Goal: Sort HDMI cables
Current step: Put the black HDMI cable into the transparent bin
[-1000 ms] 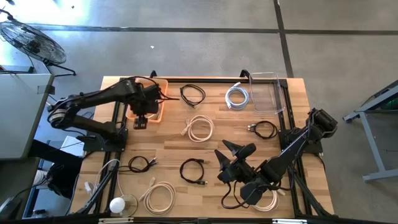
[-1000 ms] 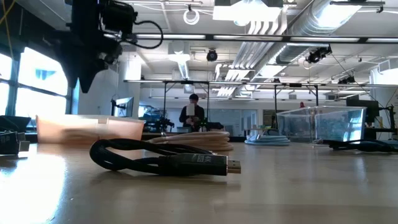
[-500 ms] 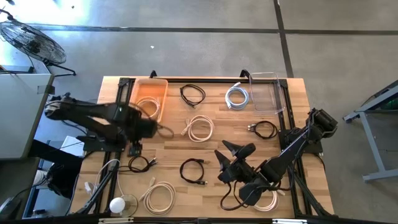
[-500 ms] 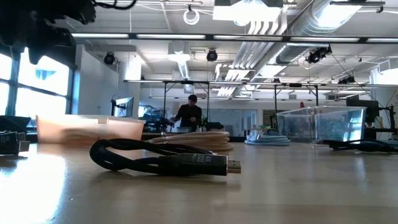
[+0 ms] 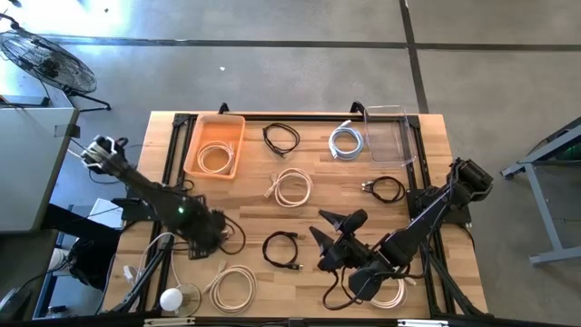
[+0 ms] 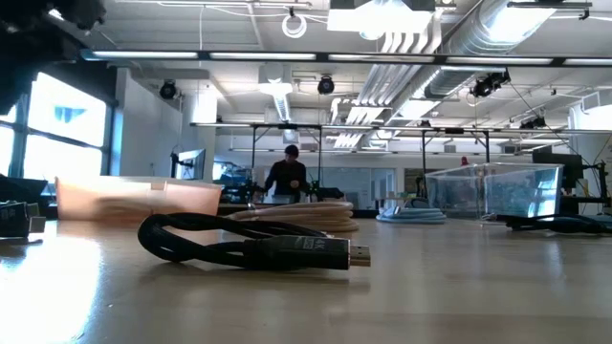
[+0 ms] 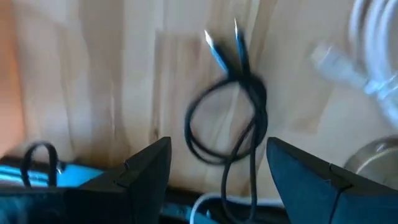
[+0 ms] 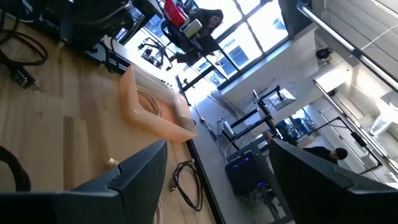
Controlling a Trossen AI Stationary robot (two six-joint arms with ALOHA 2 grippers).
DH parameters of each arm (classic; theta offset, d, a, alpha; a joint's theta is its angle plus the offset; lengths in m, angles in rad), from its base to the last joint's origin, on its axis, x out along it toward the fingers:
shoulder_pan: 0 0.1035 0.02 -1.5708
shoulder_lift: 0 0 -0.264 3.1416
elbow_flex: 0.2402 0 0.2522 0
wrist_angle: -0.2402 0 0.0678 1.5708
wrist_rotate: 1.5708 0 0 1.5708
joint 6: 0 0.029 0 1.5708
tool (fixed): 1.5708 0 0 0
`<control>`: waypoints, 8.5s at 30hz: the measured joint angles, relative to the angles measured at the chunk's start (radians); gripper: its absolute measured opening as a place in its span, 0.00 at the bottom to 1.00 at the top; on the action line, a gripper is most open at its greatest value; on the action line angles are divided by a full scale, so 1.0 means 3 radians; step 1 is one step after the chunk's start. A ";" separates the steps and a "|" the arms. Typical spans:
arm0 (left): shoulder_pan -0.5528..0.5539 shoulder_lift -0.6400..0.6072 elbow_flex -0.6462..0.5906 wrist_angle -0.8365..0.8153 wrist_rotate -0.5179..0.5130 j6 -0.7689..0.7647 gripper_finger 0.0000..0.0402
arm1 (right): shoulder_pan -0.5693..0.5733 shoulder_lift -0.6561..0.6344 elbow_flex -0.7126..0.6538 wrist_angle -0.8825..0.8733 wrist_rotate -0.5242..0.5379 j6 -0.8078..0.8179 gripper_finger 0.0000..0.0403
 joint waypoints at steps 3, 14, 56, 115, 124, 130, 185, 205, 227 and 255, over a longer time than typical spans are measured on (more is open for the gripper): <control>-0.0005 0.0177 -0.0100 -0.0001 0.0074 0.0128 0.64 | -0.0001 0.0000 0.0000 -0.0032 -0.0002 0.0100 0.68; 0.0007 0.0337 -0.0439 0.0348 -0.0058 0.0224 0.64 | -0.0001 0.0000 0.0000 -0.0134 -0.0152 0.0285 0.68; 0.0007 0.0331 -0.0733 0.0390 -0.0583 0.0449 0.01 | -0.0001 0.0000 0.0000 -0.0084 -0.0148 0.0000 0.68; -0.0123 0.0316 0.0868 0.1303 -0.5075 0.2130 0.01 | -0.1175 0.0000 0.0000 0.1481 -0.2965 0.1108 0.68; -0.0122 0.0316 0.0868 0.1304 -0.5076 0.2130 0.01 | -0.1335 0.0000 0.0000 0.1607 -0.3439 0.1022 0.68; -0.0122 0.0316 0.0868 0.1303 -0.5084 0.2130 0.01 | -0.1405 0.0025 0.0000 0.1640 -0.3459 0.1013 0.68; -0.0675 0.0318 0.0874 0.1985 -0.3867 0.3875 0.15 | -0.1356 0.0086 -0.0001 0.1004 -0.2455 0.0234 0.04; -0.1151 0.0316 0.0873 0.0880 -0.3503 0.2449 0.15 | -0.0886 -0.1015 -0.0001 -0.2122 -0.0295 0.2211 0.04; -0.1149 0.0316 0.0870 0.0734 -0.3541 0.2302 0.15 | -0.2727 -0.1685 -0.0064 -0.4565 -0.2050 0.4188 0.04; -0.1148 0.0315 0.0869 0.0737 -0.3567 0.2301 0.15 | -0.4137 -0.1685 -0.1397 -0.3254 -0.3234 0.3182 0.04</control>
